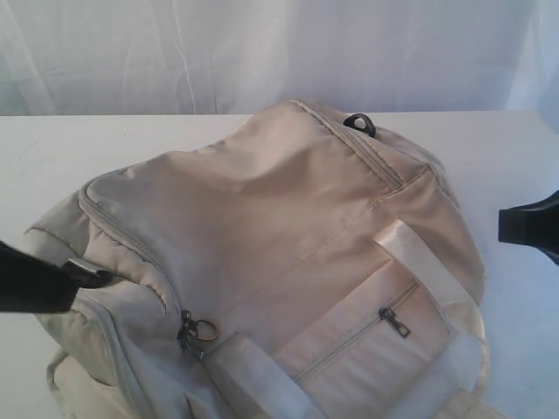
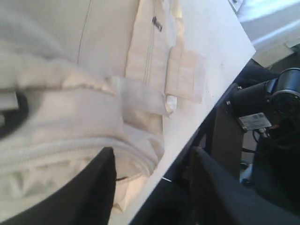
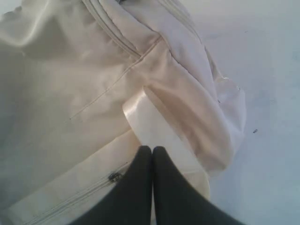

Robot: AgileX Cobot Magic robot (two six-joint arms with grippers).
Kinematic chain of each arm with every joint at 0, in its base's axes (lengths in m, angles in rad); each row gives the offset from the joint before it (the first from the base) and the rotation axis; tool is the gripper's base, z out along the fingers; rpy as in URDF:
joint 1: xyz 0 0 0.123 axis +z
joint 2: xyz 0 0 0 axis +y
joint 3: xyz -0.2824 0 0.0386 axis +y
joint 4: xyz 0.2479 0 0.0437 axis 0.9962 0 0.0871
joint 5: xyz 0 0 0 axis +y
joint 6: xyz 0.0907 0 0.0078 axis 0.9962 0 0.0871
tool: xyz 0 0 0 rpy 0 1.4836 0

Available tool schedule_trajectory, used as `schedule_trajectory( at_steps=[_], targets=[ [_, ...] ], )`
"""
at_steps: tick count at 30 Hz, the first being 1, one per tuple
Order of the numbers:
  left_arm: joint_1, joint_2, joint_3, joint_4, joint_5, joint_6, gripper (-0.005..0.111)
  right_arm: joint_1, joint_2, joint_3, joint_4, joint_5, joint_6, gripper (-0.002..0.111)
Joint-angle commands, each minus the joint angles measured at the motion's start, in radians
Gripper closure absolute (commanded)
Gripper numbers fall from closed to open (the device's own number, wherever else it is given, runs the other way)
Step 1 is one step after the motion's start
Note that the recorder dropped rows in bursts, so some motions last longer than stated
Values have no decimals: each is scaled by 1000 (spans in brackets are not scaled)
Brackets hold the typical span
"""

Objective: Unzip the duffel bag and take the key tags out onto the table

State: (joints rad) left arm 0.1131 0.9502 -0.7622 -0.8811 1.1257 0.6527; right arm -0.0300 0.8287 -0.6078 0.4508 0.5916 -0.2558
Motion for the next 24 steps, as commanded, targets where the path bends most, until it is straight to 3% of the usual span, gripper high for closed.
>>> schedule_trajectory(
  at_steps=[1,6,17,24],
  targets=[
    [-65,-20,-71,6,95,137,56,2,2,-7,9,-5,-12,108],
    [-169,-20,-71,121,95,318,50,2,2,-7,16,-5,-12,108],
    [-330,-21,-33,114,-26,1072,49,2,2,-7,20,6,-12,108],
    [-368,-19,48,120,-276,1231,49,2,2,-7,22,6,-12,108]
  ],
)
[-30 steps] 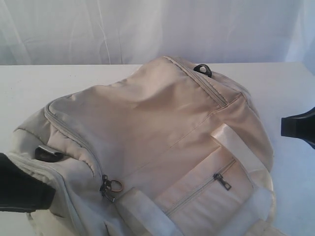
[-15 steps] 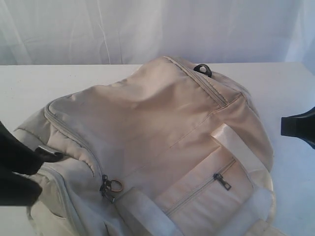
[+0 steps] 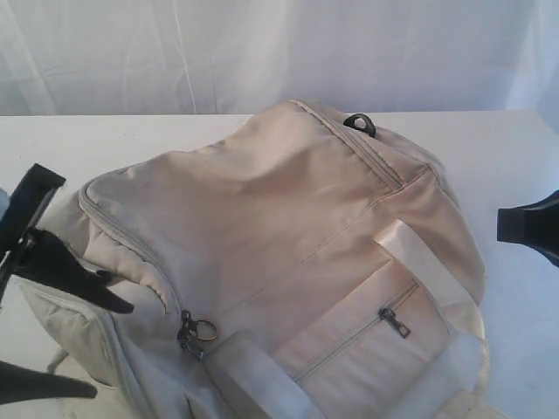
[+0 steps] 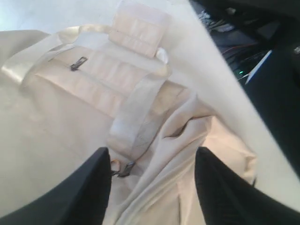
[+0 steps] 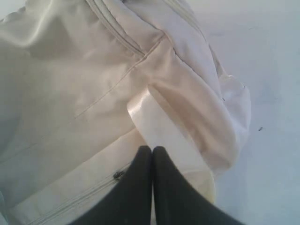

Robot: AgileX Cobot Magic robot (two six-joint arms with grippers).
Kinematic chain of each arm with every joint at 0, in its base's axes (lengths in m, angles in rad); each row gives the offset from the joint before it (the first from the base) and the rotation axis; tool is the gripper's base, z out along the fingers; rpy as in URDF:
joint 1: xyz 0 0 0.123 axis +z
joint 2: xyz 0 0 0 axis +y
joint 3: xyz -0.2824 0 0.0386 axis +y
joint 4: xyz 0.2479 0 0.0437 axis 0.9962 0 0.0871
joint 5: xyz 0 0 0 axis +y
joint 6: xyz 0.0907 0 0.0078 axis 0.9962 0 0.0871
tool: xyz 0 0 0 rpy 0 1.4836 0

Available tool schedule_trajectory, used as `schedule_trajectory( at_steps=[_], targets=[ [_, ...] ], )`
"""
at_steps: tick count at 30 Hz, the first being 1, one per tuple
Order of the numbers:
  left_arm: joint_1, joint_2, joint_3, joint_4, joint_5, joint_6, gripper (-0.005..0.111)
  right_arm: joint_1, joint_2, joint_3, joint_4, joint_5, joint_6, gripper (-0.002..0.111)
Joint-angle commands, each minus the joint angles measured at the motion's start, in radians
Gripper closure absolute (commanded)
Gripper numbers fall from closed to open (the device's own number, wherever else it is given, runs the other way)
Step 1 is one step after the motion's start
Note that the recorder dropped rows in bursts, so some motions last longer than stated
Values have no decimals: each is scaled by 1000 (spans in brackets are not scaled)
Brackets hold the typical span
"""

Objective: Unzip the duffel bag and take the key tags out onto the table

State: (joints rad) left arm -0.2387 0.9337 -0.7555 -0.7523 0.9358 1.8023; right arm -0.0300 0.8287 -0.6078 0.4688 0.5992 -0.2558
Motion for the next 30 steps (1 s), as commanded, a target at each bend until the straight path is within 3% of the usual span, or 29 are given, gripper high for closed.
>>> schedule_trajectory(
  at_steps=[1,11,15,18,20,25,30],
  targets=[
    [-18,1,55,-7,-86,110,49,2,2,-7,4,-1,-12,108],
    [-20,13,181,39,-242,141,53,2,2,-7,9,-10,-12,108],
    [-20,13,206,47,-308,139,74,2,2,-7,12,-10,-12,108],
    [-20,13,208,100,-316,102,96,2,2,-7,12,-10,-12,108],
    [-20,13,208,187,-318,96,107,2,2,-7,12,-10,-12,108],
    [-20,13,208,521,-401,-92,107,2,2,-7,12,-10,-12,108],
    [-20,10,208,708,-543,-245,107,2,2,-7,12,-10,-12,108]
  ],
)
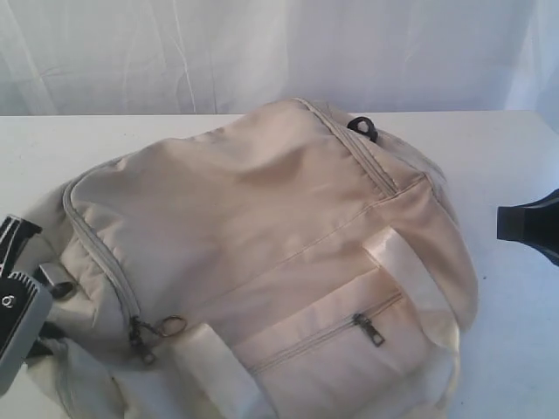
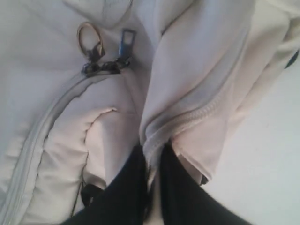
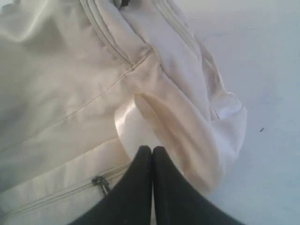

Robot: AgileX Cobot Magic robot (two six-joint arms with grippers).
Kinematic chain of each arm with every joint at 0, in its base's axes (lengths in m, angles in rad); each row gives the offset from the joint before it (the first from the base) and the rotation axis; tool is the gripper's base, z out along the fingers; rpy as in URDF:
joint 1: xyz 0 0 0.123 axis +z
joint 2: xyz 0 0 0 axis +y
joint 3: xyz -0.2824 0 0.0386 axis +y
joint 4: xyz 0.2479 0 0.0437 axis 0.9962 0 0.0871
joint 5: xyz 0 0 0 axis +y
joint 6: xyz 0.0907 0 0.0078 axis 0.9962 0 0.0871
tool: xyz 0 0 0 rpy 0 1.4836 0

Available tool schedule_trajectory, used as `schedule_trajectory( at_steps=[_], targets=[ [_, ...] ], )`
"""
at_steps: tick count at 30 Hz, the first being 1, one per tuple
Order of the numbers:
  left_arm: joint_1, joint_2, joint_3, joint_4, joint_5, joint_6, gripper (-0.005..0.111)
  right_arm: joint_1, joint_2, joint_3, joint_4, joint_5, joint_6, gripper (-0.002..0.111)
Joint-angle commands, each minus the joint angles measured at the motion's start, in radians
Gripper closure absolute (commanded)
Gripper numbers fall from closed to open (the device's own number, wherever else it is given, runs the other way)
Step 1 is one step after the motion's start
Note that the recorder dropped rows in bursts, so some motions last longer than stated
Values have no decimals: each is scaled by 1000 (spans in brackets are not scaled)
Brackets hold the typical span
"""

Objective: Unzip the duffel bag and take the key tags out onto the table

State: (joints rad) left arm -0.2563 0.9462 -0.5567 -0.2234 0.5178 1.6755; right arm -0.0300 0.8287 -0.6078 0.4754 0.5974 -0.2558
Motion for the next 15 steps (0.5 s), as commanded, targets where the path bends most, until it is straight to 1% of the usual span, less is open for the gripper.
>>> schedule_trajectory(
  at_steps=[1,4,5,6,8,10,11,13,14,15],
  targets=[
    [-2,-5,9,205,-164,-146,107,2,2,-7,3,-8,-12,108],
    [-2,-14,9,236,-258,-244,107,2,2,-7,3,-8,-22,108],
    [-2,-16,9,236,-272,-271,105,2,2,-7,3,-8,-32,108],
    [-2,-18,9,236,-287,-297,101,2,2,-7,3,-10,-36,108],
    [-5,-22,9,236,-290,-332,87,2,2,-7,3,-23,-36,108],
    [-7,-28,9,231,-272,-398,67,2,2,-7,3,-39,-36,108],
    [-7,-28,9,214,-253,-471,56,2,2,-7,3,-44,-37,108],
    [-7,-32,9,156,-216,-631,40,2,2,-7,1,-57,-61,106],
    [-8,-40,9,133,-211,-698,35,2,2,-7,1,-71,-64,103],
    [-9,-48,7,126,-211,-748,33,2,2,-7,3,-86,-64,98]
  ],
)
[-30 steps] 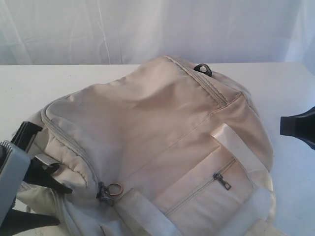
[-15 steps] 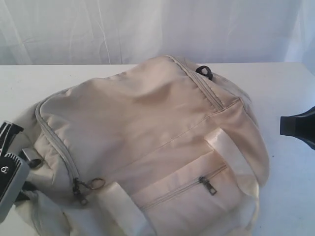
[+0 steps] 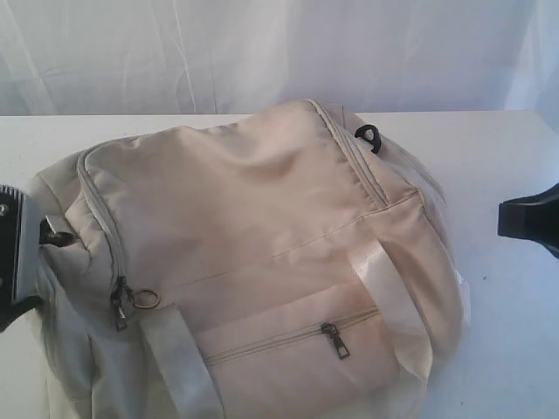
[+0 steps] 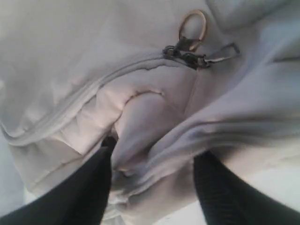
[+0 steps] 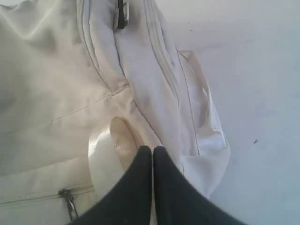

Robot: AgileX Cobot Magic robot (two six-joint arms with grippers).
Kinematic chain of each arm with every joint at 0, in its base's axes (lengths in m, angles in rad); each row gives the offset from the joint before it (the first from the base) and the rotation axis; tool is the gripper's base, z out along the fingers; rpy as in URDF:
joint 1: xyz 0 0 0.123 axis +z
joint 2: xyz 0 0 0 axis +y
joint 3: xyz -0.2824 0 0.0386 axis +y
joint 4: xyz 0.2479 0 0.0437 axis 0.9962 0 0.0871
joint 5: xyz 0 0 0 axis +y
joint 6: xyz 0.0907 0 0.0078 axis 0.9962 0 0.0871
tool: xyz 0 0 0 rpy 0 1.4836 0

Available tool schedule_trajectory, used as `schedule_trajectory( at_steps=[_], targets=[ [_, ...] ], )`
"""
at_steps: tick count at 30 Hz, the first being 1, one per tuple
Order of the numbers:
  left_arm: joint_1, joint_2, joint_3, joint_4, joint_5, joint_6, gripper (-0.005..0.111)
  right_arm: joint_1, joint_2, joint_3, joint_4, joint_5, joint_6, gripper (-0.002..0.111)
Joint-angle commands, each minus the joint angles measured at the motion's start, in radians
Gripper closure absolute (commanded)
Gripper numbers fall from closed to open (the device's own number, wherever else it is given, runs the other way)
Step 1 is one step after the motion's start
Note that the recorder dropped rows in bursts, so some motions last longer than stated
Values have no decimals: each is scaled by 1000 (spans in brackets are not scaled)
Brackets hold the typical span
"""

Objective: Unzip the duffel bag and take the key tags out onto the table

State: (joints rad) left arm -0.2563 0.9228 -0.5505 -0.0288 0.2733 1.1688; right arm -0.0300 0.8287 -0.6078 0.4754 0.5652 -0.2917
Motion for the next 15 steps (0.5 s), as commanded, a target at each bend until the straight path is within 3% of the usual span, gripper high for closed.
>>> schedule_trajectory(
  at_steps=[1,4,6,8,13,15],
  targets=[
    [-11,-40,-3,-68,34,-307,33,2,2,-9,5,-65,-28,93],
    [-11,-104,-45,-71,107,-490,36,2,25,-35,5,-71,-30,72],
    [-11,-143,-90,-73,174,-678,39,2,60,-61,5,-59,-30,54],
    [-11,-175,-144,-75,270,-872,41,2,104,-89,23,-54,-65,43],
    [-11,-184,-214,-75,580,-1107,42,24,261,-160,158,-28,-226,42],
    [-11,-175,-204,-75,630,-1169,42,46,323,-184,173,-24,-266,42]
  ],
)
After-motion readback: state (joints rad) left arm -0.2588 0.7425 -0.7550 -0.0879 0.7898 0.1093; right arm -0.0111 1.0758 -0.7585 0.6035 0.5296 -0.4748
